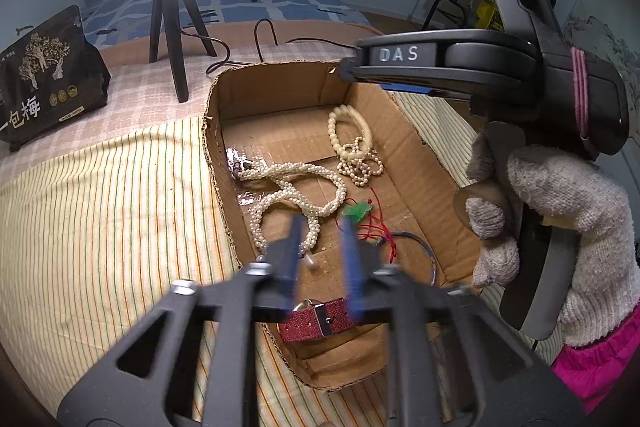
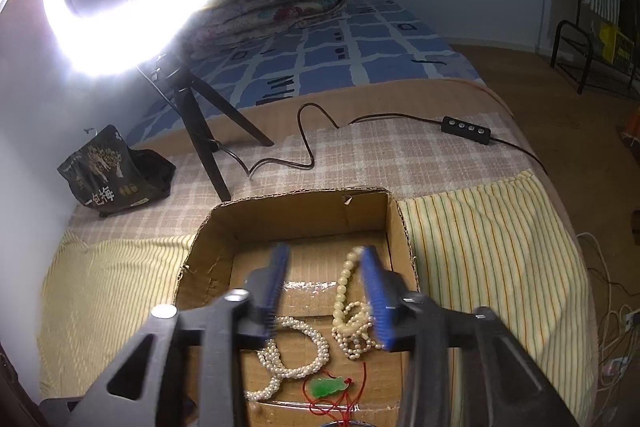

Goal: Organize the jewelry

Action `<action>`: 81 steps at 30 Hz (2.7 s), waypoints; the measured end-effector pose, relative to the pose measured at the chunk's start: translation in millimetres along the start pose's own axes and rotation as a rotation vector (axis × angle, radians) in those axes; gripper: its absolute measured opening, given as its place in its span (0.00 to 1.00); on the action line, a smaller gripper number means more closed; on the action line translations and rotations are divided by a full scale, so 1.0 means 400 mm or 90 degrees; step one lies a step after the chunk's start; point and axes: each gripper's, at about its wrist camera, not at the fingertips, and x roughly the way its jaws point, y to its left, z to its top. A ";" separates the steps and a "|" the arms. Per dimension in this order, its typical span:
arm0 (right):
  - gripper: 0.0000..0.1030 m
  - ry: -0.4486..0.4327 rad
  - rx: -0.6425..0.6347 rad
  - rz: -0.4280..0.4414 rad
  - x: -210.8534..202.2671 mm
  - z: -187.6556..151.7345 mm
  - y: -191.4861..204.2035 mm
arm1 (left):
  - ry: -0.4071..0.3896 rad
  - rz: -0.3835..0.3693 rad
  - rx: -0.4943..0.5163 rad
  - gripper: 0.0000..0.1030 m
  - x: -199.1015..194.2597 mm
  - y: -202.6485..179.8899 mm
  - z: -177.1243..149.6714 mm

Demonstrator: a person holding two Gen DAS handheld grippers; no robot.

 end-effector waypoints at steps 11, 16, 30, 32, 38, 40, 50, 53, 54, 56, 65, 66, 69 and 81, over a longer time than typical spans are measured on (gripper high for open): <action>0.96 -0.033 -0.004 -0.047 -0.036 0.013 0.015 | -0.015 0.020 0.020 0.50 -0.037 0.000 -0.011; 0.97 -0.043 -0.011 -0.053 -0.069 0.013 0.036 | -0.031 0.024 0.026 0.52 -0.069 0.002 -0.013; 0.97 -0.066 -0.031 -0.078 -0.183 -0.004 0.081 | -0.067 0.026 0.034 0.52 -0.181 0.020 -0.041; 0.97 -0.071 -0.032 -0.081 -0.201 -0.012 0.085 | -0.074 0.025 0.038 0.52 -0.204 0.021 -0.048; 0.97 -0.086 -0.019 -0.083 -0.265 -0.046 0.089 | -0.094 0.025 0.043 0.52 -0.273 0.029 -0.069; 0.97 -0.090 -0.015 -0.081 -0.285 -0.057 0.090 | -0.099 0.025 0.043 0.52 -0.292 0.033 -0.075; 1.00 -0.122 -0.042 -0.089 -0.385 -0.126 0.133 | -0.127 0.040 0.055 0.63 -0.384 0.049 -0.119; 1.00 -0.130 -0.049 -0.087 -0.408 -0.148 0.145 | -0.136 0.051 0.066 0.64 -0.412 0.052 -0.135; 1.00 -0.132 -0.050 -0.087 -0.415 -0.156 0.149 | -0.137 0.054 0.069 0.64 -0.421 0.053 -0.139; 1.00 -0.136 -0.050 -0.084 -0.428 -0.171 0.154 | -0.140 0.060 0.072 0.64 -0.435 0.060 -0.146; 1.00 -0.120 -0.068 -0.057 -0.450 -0.251 0.177 | -0.161 0.080 0.029 0.64 -0.517 0.154 -0.170; 1.00 -0.118 -0.070 -0.057 -0.452 -0.262 0.181 | -0.162 0.081 0.024 0.64 -0.521 0.163 -0.173; 1.00 -0.115 -0.072 -0.055 -0.461 -0.290 0.194 | -0.167 0.088 0.013 0.64 -0.537 0.190 -0.190; 1.00 -0.154 -0.079 -0.087 -0.525 -0.337 0.260 | -0.194 0.102 0.025 0.76 -0.576 0.188 -0.225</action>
